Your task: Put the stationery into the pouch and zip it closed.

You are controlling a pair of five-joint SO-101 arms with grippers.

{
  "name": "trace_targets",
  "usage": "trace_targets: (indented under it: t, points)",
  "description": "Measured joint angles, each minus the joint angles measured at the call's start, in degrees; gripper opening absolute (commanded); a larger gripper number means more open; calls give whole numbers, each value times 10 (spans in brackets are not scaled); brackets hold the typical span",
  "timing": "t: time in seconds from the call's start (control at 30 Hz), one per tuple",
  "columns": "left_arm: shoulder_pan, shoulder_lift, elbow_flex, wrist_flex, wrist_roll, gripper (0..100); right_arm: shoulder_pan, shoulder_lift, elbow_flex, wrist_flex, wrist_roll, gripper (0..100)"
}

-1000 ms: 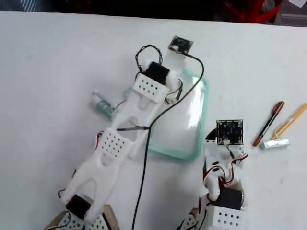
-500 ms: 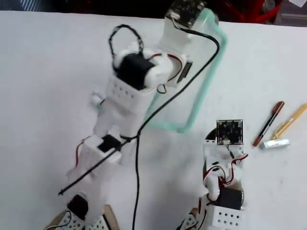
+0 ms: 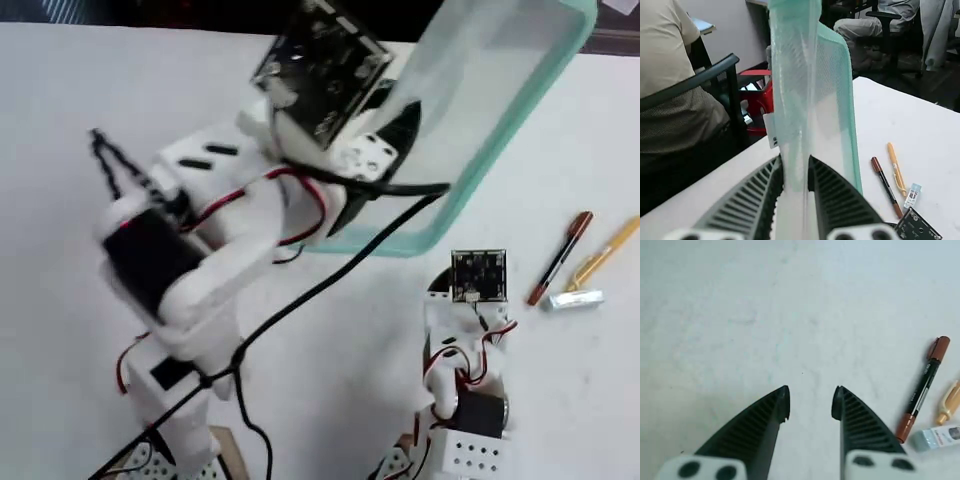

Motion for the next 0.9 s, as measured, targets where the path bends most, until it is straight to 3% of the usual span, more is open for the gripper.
trace_targets:
  t: [0.23, 0.47, 0.7, 0.9]
  points:
    - [0, -143, -1, 0, -68, 23, 0, 0, 0, 0, 0, 152]
    - [0, -308, 46, 1, -77, 23, 1, 0, 0, 0, 0, 152]
    - [0, -501, 298, -4, -77, 23, 1, 0, 0, 0, 0, 152]
    - [0, -644, 535, -80, -77, 23, 0, 0, 0, 6, 0, 152]
